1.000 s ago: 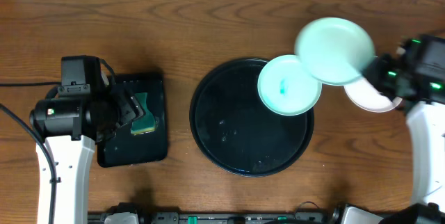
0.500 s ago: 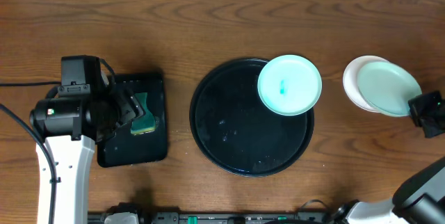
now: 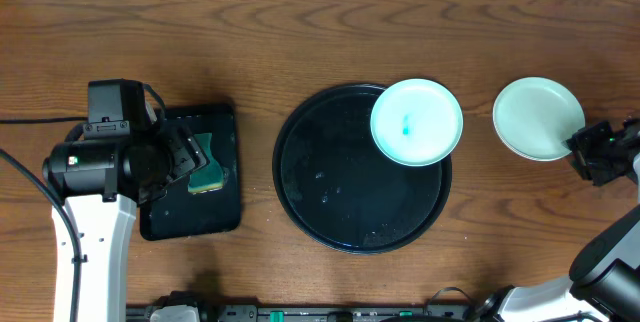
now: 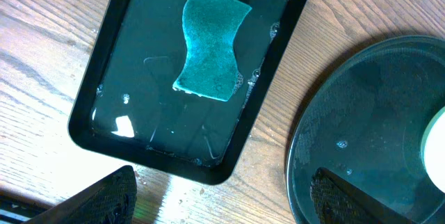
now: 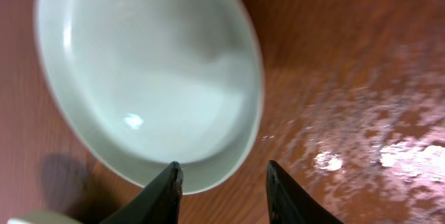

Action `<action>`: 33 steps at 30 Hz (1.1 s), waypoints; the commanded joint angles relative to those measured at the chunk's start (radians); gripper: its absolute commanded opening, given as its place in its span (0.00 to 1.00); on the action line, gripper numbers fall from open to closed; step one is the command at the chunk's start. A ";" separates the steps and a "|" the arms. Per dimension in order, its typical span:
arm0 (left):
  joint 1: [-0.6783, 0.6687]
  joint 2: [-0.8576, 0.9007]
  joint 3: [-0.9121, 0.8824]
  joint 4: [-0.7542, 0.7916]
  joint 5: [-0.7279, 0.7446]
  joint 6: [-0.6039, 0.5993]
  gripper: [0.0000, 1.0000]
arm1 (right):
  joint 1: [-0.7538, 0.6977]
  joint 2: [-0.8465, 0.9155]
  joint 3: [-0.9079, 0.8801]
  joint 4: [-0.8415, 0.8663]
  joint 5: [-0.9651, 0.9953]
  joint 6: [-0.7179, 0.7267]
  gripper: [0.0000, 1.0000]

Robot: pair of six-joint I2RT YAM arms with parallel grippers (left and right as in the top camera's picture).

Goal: Clean dirty plates on tray and stack at the side
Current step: 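Carry the green plate right and stack it on the white plate, then move the right gripper to the remaining green plate and grip its rim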

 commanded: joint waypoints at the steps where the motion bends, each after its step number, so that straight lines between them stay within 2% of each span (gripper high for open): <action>1: -0.002 0.004 -0.005 -0.003 -0.010 0.013 0.80 | 0.029 0.001 0.026 -0.011 -0.066 -0.058 0.36; 4: -0.002 0.004 -0.005 -0.003 -0.009 0.013 0.81 | 0.058 -0.012 0.056 -0.035 -0.107 -0.109 0.30; 9: -0.002 0.004 -0.005 -0.003 -0.009 0.013 0.80 | 0.191 -0.101 0.111 -0.083 -0.200 -0.332 0.31; 12: -0.002 0.004 -0.005 -0.004 -0.009 0.013 0.81 | 0.314 -0.166 0.111 -0.081 -0.190 -0.479 0.44; 14: -0.002 0.004 -0.005 -0.004 -0.009 0.013 0.80 | 0.388 -0.177 0.111 -0.076 -0.138 -0.495 0.54; 16: -0.002 0.004 -0.005 -0.004 -0.009 0.013 0.80 | 0.452 -0.167 0.110 -0.073 -0.090 -0.510 0.57; 22: -0.002 0.004 -0.005 -0.005 -0.009 0.013 0.80 | 0.570 -0.042 0.109 -0.006 -0.030 -0.516 0.55; 33: -0.002 0.004 -0.007 -0.008 -0.009 0.013 0.80 | 0.578 0.189 0.109 0.121 -0.126 -0.515 0.52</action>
